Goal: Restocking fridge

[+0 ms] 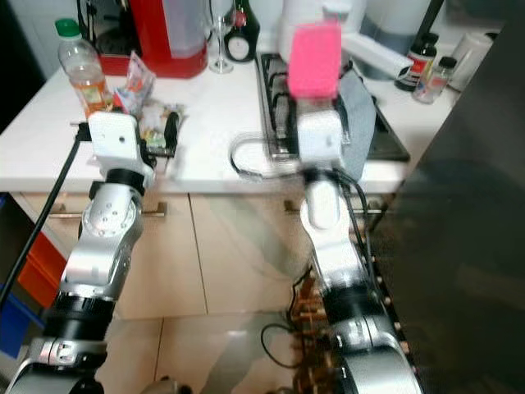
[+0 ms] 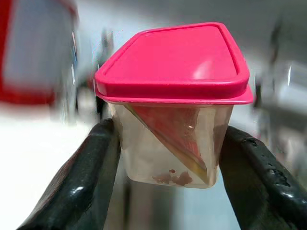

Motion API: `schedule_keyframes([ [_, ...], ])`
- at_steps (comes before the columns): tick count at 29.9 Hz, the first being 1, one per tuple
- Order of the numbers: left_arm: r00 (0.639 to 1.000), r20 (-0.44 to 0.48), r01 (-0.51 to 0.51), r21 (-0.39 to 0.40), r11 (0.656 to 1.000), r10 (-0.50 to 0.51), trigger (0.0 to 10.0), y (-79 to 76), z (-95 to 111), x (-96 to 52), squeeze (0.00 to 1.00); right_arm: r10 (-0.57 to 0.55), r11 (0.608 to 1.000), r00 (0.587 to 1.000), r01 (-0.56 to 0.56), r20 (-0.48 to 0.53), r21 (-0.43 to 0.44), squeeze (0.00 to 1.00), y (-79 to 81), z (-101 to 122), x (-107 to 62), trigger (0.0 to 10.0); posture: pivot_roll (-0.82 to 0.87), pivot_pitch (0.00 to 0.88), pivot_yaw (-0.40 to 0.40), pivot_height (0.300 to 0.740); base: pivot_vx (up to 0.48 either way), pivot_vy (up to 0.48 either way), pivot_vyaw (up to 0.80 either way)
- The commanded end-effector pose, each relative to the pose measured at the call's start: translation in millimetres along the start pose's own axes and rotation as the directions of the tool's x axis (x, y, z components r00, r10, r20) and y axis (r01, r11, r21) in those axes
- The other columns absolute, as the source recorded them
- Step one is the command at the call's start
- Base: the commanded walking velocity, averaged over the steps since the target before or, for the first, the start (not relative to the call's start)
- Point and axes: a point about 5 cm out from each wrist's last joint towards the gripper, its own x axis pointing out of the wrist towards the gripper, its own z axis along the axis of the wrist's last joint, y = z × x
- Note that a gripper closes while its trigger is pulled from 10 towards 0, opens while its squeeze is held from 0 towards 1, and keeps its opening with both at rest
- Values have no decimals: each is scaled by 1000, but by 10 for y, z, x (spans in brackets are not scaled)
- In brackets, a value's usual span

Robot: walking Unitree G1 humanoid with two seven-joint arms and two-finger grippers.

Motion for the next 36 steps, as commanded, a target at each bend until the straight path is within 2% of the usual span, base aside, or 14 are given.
schedule_keyframes([
  [1, 999, -13, 30, -3, 1000, -30, 10000, -58, -15, -18, 0, -33, 999, 999, 33, 25, 33, 0, -85, 95, 70, 0, -3, 0, 6, 740, 0, 0, 0],
  [6, 999, -11, 32, 1, 999, -32, 10000, -101, -10, -15, 0, -50, 992, 997, 56, -50, 111, 0, -143, 37, 105, 0, -19, 0, 7, 740, -286, 0, 0],
  [11, 1000, -8, 28, 0, 1000, -28, 10000, -143, 1, 15, 0, 64, 986, 997, -56, -46, 158, 0, -41, 60, 109, 0, -21, 0, 9, 740, -385, 0, 0],
  [15, 1000, -9, 23, -7, 1000, -23, 10000, -157, 1, 4, 0, 97, 977, 992, -79, -83, 196, 0, -5, 29, 126, 0, -23, 0, 0, 740, -412, 0, 0],
  [24, 1000, -15, 0, -14, 1000, 0, 10000, -162, -17, -11, 0, 177, 968, 979, -154, -101, 198, 0, 66, -6, 118, 0, -6, 0, -23, 740, -420, 0, 0],
  [30, 1000, -25, -4, -17, 1000, 3, 10000, -198, -48, -25, 0, 182, 968, 976, -157, -118, 195, 0, 45, -31, 113, 0, -18, 0, -29, 740, -423, 0, 0],
  [32, 999, -34, -4, -19, 1000, 3, 10000, -213, -70, -32, 0, 184, 968, 975, -158, -122, 196, 0, 38, -40, 106, 0, -26, 0, -33, 740, 0, 0, 0],
  [34, 998, -57, 2, -58, 998, -6, 10000, -240, -114, -56, 0, 195, 966, 972, -167, -134, 196, 0, 20, -65, 76, 0, -35, 0, -36, 740, 0, 0, 0],
  [36, 998, -65, 4, -50, 999, -7, 10000, -219, -145, -75, 0, 199, 966, 970, -170, -140, 195, 0, 12, -84, 55, 0, -41, 0, -40, 740, 0, 0, 0],
])
